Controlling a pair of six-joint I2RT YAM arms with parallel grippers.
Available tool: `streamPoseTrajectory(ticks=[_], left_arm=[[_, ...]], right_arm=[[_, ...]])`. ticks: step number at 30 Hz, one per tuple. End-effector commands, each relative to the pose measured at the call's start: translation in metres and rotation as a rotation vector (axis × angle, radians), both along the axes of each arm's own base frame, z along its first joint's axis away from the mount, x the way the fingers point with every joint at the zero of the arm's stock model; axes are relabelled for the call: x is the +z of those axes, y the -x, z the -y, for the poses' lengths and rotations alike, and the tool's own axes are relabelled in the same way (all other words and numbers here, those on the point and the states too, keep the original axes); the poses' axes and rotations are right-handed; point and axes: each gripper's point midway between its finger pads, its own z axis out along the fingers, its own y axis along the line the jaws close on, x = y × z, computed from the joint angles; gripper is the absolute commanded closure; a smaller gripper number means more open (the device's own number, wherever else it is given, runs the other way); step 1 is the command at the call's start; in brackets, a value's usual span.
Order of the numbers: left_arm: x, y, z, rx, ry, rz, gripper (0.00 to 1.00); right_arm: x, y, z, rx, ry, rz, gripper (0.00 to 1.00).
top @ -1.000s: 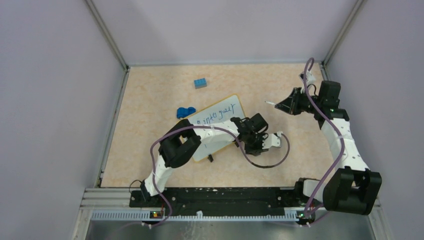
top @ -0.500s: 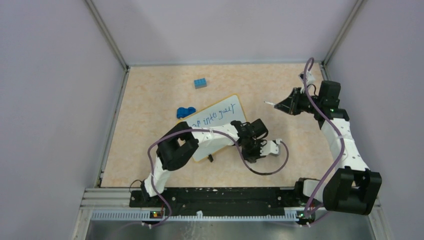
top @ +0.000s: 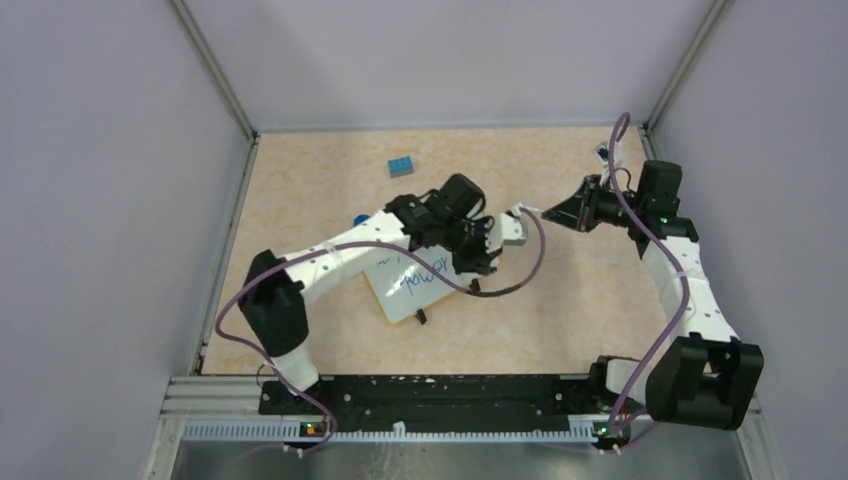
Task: Write a sentence on the whiteboard
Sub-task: Close the whiteboard marker at the center of the board.
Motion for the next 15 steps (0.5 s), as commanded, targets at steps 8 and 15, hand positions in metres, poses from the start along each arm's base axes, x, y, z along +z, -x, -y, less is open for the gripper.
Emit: streamPoseTrajectory(ticks=[8,15], left_arm=[[0.066,-0.039,-0.085,0.125,0.026,0.330,1.00],[0.068,-0.024,-0.101,0.078,0.009,0.349,1.00]], right_arm=[[0.015,0.055,-0.042,0.344,-0.130,0.030,1.00],[0.013,0.080,-0.075,0.481,-0.138,0.003,1.00]])
